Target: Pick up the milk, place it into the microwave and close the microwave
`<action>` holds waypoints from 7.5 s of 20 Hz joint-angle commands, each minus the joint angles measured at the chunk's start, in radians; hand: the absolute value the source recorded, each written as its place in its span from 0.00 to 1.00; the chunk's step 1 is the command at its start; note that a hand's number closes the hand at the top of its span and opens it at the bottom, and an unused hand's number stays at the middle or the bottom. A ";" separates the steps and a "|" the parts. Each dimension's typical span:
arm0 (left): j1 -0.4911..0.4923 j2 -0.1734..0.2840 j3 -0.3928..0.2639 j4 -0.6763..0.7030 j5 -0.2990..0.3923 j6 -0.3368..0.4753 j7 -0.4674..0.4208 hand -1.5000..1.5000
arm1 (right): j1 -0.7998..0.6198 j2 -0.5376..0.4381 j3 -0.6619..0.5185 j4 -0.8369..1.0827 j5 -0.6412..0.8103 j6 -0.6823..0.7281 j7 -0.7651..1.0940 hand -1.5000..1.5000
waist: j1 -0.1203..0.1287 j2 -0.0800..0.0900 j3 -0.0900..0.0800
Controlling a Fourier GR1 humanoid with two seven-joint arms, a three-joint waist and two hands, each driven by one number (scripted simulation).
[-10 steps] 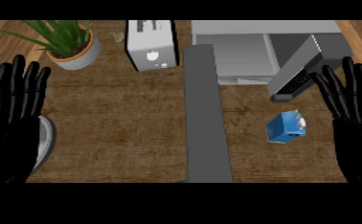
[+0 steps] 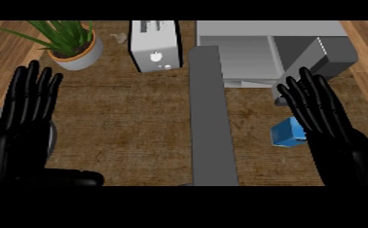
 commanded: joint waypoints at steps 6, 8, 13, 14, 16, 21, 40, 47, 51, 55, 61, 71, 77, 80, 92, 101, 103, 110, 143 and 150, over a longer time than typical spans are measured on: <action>0.162 0.008 0.069 -0.018 0.151 -0.106 -0.064 0.00 | 0.042 0.009 0.062 -0.145 -0.094 0.026 0.152 0.00 | -0.002 -0.001 -0.001; 0.229 -0.051 -0.035 -0.111 0.073 -0.064 -0.031 0.00 | 0.096 0.025 0.077 -0.100 -0.017 0.032 0.050 0.00 | -0.002 -0.001 0.000; 0.225 -0.033 0.020 -0.017 0.093 -0.117 -0.132 0.00 | 0.065 0.009 -0.040 -0.065 -0.010 0.010 0.040 0.00 | -0.002 0.000 -0.001; 0.229 -0.039 0.009 -0.059 0.102 -0.099 -0.078 0.00 | 0.093 -0.004 -0.040 -0.042 0.012 0.029 0.014 0.00 | -0.002 0.000 0.000; 0.304 0.012 0.076 -0.079 0.167 -0.173 -0.108 0.00 | 0.027 0.004 -0.065 -0.016 0.033 -0.009 0.051 0.00 | 0.003 0.000 -0.001; 0.391 0.003 0.106 -0.131 0.220 -0.223 -0.145 0.00 | 0.119 0.014 -0.100 0.075 0.021 0.029 -0.073 0.00 | 0.003 -0.001 0.000; 0.384 -0.012 0.167 -0.109 0.242 -0.290 -0.159 0.00 | 0.110 -0.067 -0.320 0.477 0.002 0.139 -0.344 0.00 | -0.002 0.000 0.000; 0.370 -0.047 0.133 -0.112 0.163 -0.266 -0.133 0.00 | 0.126 -0.072 -0.334 0.669 0.058 0.190 -0.520 0.00 | -0.002 0.000 0.000; 0.430 -0.061 0.109 -0.177 0.190 -0.280 -0.132 0.00 | 0.093 -0.087 -0.339 0.731 0.094 0.205 -0.600 0.00 | 0.001 0.000 0.000; 0.399 -0.062 0.115 -0.086 0.167 -0.301 -0.196 0.00 | 0.065 -0.109 -0.341 0.809 0.122 0.228 -0.660 0.00 | -0.001 0.000 0.000; 0.424 -0.062 0.053 -0.117 0.132 -0.256 -0.179 0.00 | -0.065 -0.119 -0.376 1.012 0.143 0.200 -0.740 0.00 | 0.001 0.001 0.000; 0.429 -0.062 0.103 -0.093 0.146 -0.302 -0.197 0.00 | -0.226 -0.177 -0.459 1.380 0.244 0.022 -0.877 0.00 | 0.009 0.004 0.001; 0.475 -0.062 0.128 -0.133 0.202 -0.337 -0.194 0.00 | -0.329 -0.234 -0.479 1.625 0.231 0.113 -0.983 0.00 | 0.016 0.004 0.001; 0.427 -0.060 0.116 -0.181 0.181 -0.284 -0.131 0.00 | -0.247 -0.221 -0.390 1.574 0.229 0.353 -1.008 0.00 | 0.014 0.005 0.002; 0.468 -0.062 0.114 -0.187 0.225 -0.300 -0.121 0.00 | -0.255 -0.180 -0.379 1.490 0.218 0.163 -1.152 1.00 | 0.006 0.000 0.001; 0.382 -0.056 0.135 -0.052 0.198 -0.325 -0.170 0.00 | -0.203 -0.117 -0.348 1.300 0.119 0.251 -1.052 1.00 | -0.003 0.000 -0.001; 0.432 -0.062 0.085 -0.157 0.190 -0.290 -0.099 0.00 | -0.176 -0.057 -0.353 1.307 0.132 0.144 -1.114 1.00 | -0.001 0.000 0.000; 0.475 -0.046 0.179 -0.142 0.280 -0.370 -0.146 0.00 | -0.142 -0.024 -0.346 1.158 0.064 0.143 -1.011 1.00 | 0.000 -0.001 -0.001; 0.336 0.001 0.263 0.017 0.332 -0.428 -0.130 0.00 | -0.924 -0.064 -0.406 1.742 0.241 -0.188 -0.796 1.00 | 0.047 0.019 0.001; 0.314 -0.002 0.252 -0.005 0.332 -0.423 -0.118 0.00 | -1.002 -0.094 -0.434 1.886 0.271 -0.279 -0.887 1.00 | 0.077 0.036 0.003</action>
